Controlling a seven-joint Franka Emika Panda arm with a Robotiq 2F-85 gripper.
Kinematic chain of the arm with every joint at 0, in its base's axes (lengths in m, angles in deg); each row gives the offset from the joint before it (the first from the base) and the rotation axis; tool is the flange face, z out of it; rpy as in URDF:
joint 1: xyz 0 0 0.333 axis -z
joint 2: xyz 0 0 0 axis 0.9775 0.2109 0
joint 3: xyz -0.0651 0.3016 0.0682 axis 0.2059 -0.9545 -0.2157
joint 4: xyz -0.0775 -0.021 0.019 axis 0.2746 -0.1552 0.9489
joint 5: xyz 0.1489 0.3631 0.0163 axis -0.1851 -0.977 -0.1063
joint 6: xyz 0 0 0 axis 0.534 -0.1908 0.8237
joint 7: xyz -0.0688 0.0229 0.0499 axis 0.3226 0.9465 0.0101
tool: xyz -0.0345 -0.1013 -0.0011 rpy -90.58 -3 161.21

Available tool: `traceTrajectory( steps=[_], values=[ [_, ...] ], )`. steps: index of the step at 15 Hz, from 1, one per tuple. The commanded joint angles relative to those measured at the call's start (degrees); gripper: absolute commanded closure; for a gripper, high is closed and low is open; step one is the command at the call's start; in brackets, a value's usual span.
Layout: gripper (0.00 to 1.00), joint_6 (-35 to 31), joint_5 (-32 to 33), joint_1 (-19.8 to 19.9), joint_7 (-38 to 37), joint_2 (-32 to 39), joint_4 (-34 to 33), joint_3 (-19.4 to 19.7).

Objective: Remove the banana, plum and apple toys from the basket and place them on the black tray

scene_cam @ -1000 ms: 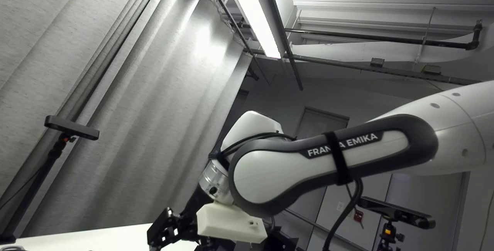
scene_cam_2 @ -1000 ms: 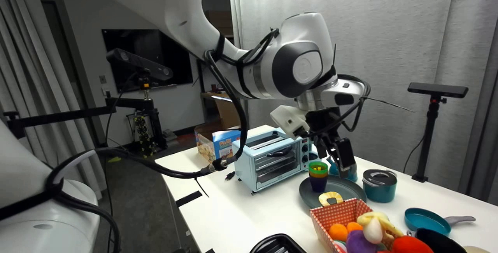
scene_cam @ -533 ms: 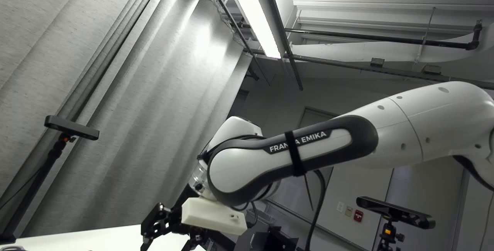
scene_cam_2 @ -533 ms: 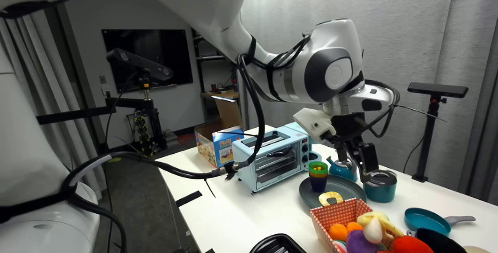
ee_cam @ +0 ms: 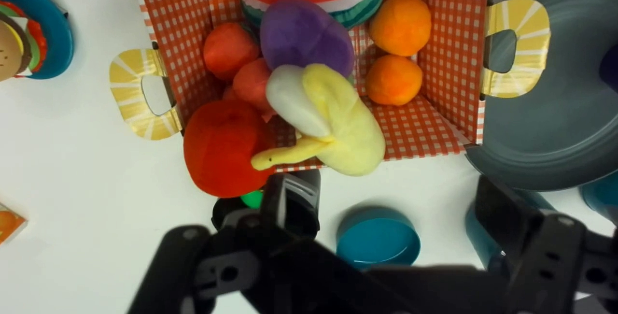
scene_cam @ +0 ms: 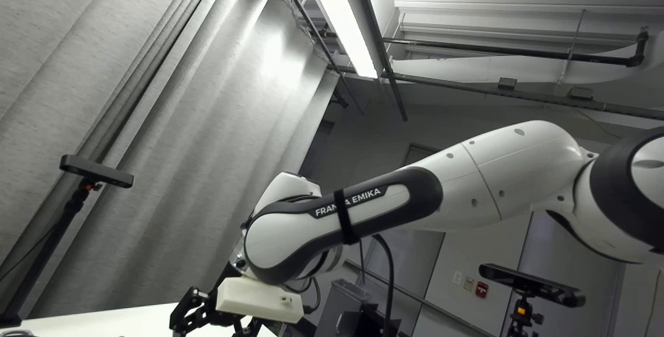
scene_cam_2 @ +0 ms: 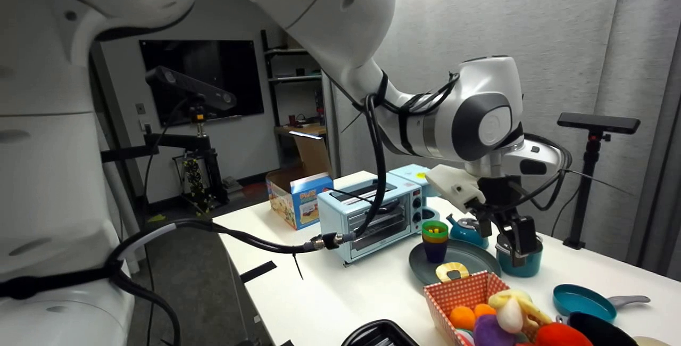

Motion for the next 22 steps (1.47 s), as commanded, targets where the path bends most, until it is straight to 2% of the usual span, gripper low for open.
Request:
traceTrajectory(
  steps=[1,6,13,17,22],
  values=[
    [0.0,2.4,-0.2,-2.1,0.1,4.6,-4.6,2.4],
    [0.0,4.2,-1.7,-2.5,4.7,8.2,-6.5,3.0],
    [0.0,13.9,-2.0,-1.6,18.2,12.2,-11.8,2.5],
    [0.0,16.1,0.5,-2.4,19.6,14.9,-16.8,3.2],
    [0.0,15.7,0.2,-2.3,20.9,18.5,-20.8,3.3]
  ],
)
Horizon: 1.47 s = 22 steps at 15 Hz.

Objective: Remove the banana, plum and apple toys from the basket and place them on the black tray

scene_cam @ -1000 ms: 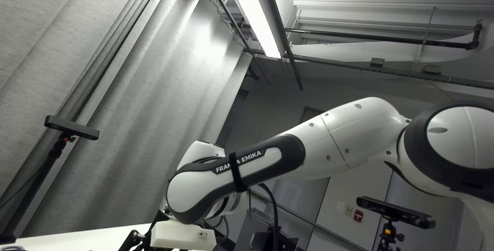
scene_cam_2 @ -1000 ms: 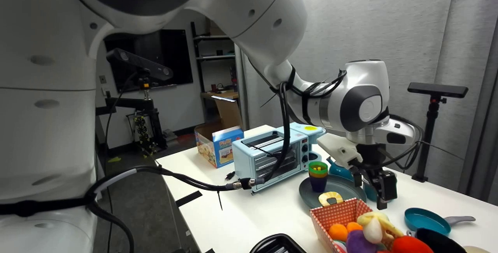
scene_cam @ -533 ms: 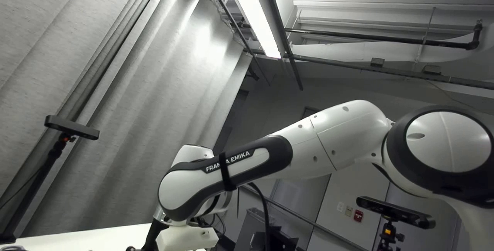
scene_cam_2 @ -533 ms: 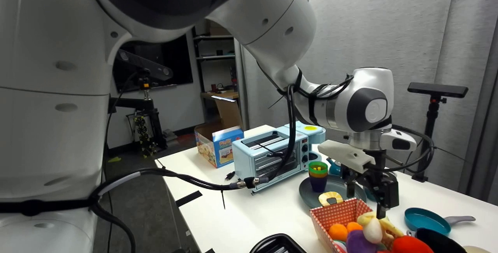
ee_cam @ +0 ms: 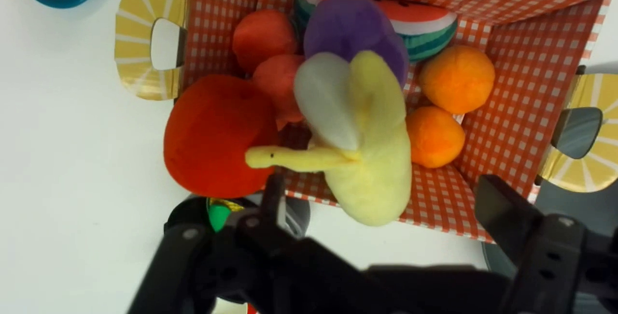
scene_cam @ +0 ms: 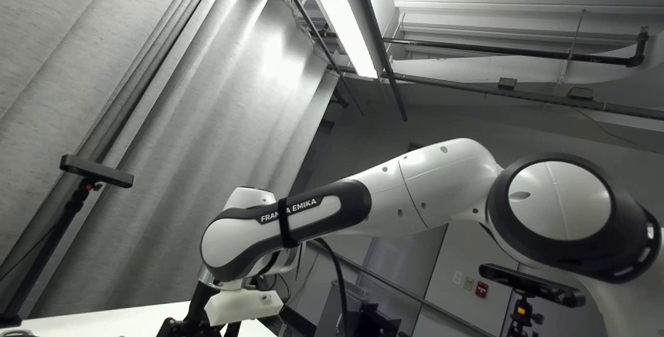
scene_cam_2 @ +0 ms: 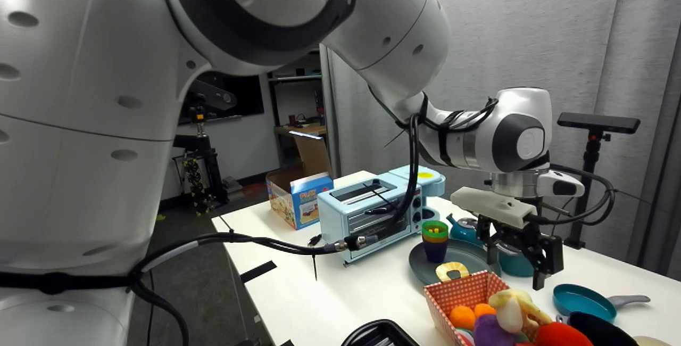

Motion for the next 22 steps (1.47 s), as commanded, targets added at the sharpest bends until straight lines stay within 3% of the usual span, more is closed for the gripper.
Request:
traceTrajectory(
  steps=[1,9,10,12,13,22],
  values=[
    [0.0,1.7,0.1,-0.8,1.5,4.0,-4.4,1.0],
    [0.0,2.3,-0.2,-1.0,1.9,8.2,-6.1,1.0],
    [0.04,2.3,0.0,-1.0,1.7,8.4,-6.1,1.1],
    [0.14,2.3,-0.6,-0.7,1.9,8.4,-6.0,1.0],
    [0.31,2.3,-0.5,-0.7,1.7,8.2,-5.8,1.2],
    [0.96,-0.3,-0.7,-0.8,1.1,0.3,1.7,1.8]
  ],
)
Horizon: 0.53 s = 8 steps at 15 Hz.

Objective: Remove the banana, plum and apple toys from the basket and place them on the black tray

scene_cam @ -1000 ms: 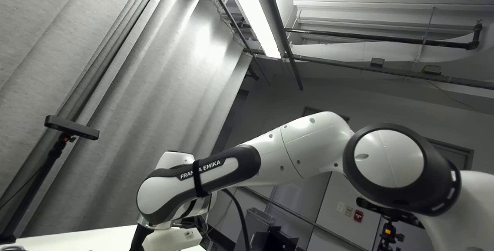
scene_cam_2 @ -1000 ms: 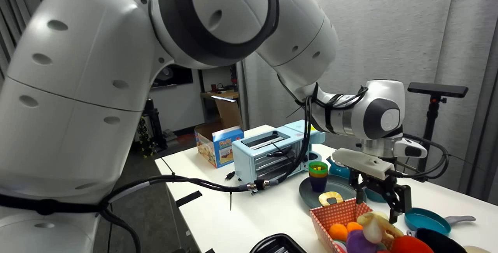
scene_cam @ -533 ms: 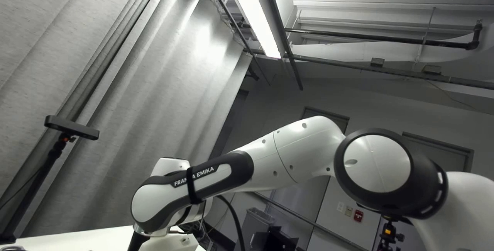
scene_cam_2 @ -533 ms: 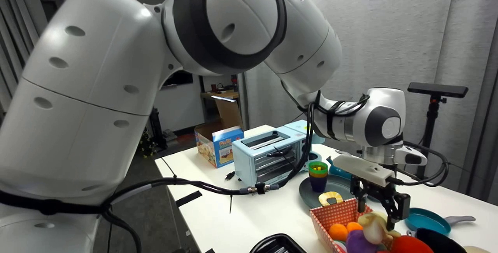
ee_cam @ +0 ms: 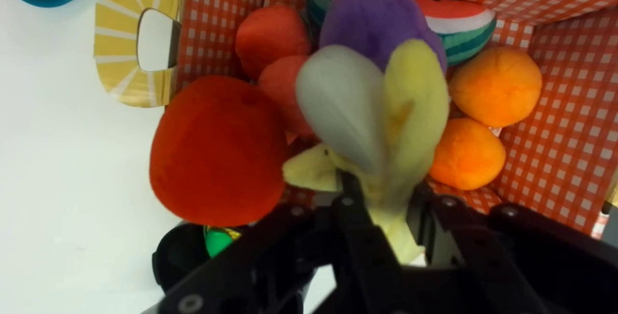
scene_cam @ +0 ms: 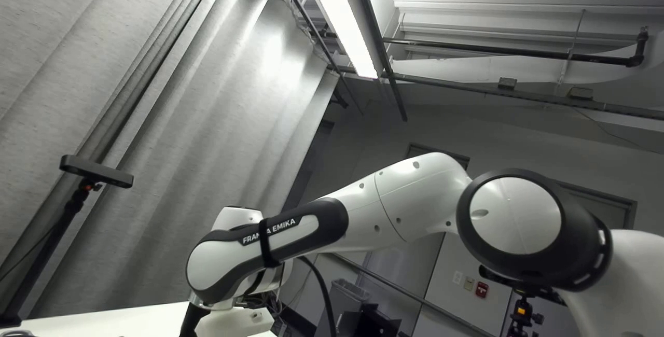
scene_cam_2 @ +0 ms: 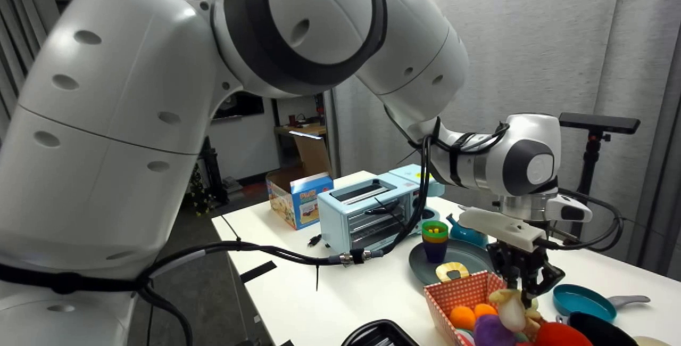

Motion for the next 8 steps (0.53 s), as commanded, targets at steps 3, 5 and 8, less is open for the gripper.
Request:
traceTrajectory(
  steps=[3,5,8],
  values=[
    [0.98,-0.4,-0.4,-1.4,0.4,-12.7,11.6,0.0],
    [0.99,-0.2,0.3,-2.3,-0.2,-18.2,17.3,-0.4],
    [0.97,0.7,2.1,-4.0,-1.7,-25.3,24.7,-1.1]
  ],
)
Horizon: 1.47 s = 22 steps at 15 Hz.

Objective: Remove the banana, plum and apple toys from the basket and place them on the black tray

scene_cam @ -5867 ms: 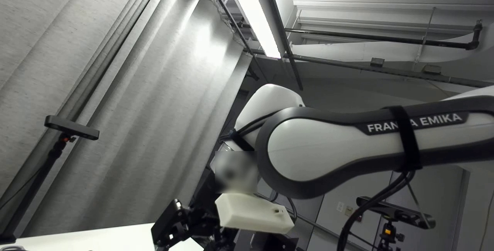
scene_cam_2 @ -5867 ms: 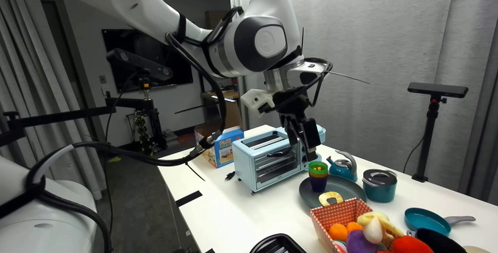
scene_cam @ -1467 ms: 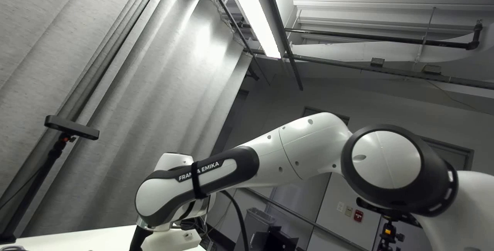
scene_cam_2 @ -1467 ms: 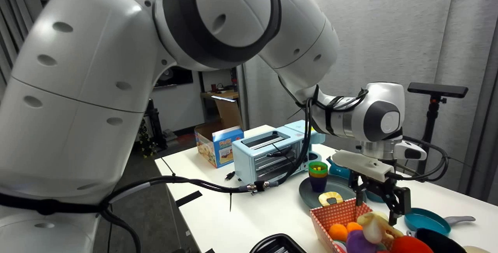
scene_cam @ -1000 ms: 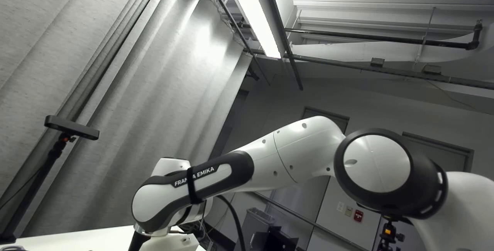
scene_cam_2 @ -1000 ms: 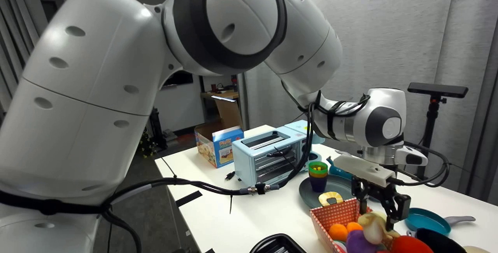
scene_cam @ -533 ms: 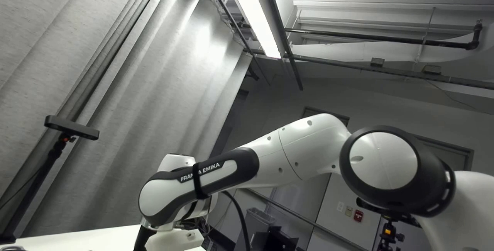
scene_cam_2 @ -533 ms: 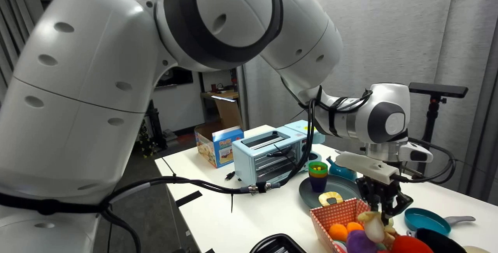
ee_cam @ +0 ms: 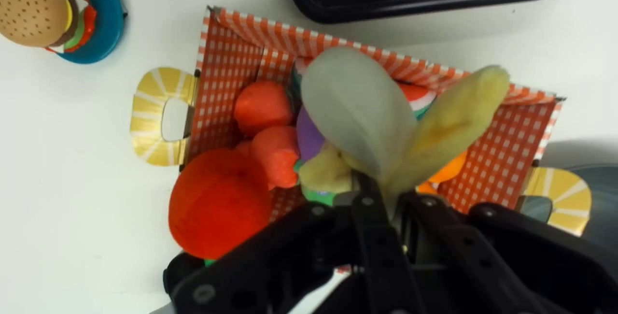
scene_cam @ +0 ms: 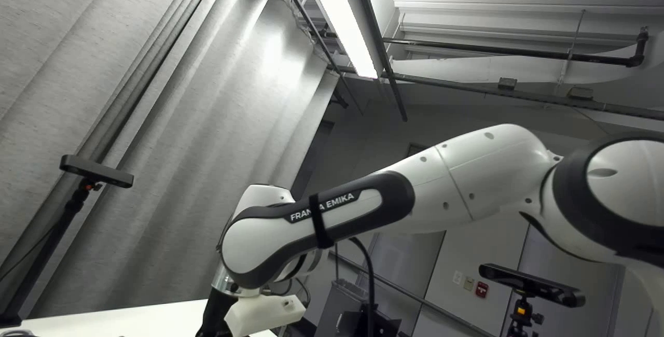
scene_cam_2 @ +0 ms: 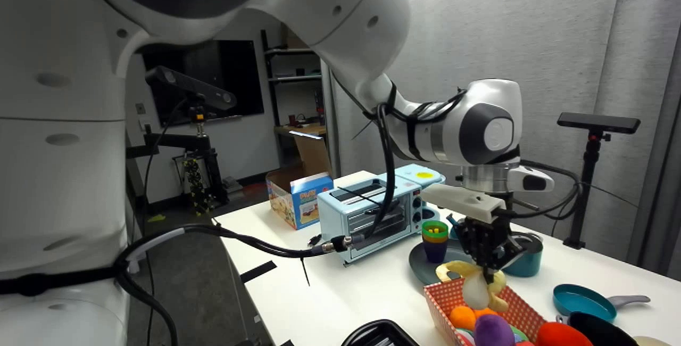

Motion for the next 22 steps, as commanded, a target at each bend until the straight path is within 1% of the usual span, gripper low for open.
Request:
traceTrajectory(
  steps=[1,4,5,8,13,16,17,18,19,21,22],
  values=[
    [0.97,1.0,0.9,-1.7,-0.6,-10.8,11.4,-0.9],
    [0.97,1.7,0.3,-1.9,0.0,-13.6,15.5,-1.9],
    [0.97,1.4,1.4,-1.8,-1.0,-13.5,16.4,-2.0],
    [0.97,0.6,1.4,-1.2,-0.5,-12.7,18.2,-1.8],
    [0.97,0.5,2.0,-0.6,-1.0,-9.0,17.2,-0.8],
    [0.97,1.0,3.5,-0.7,-2.1,-6.7,16.3,-0.3],
    [0.93,1.1,4.0,-0.8,-2.5,-6.3,16.0,-0.2],
    [0.65,1.2,4.5,-0.9,-3.0,-5.9,15.8,-0.1],
    [0.64,1.3,4.8,-1.0,-3.3,-5.6,15.7,0.0],
    [0.5,1.1,5.6,-1.2,-4.2,-5.5,15.8,0.0],
    [0.41,1.0,5.7,-1.3,-4.5,-5.5,15.9,0.0]
  ],
)
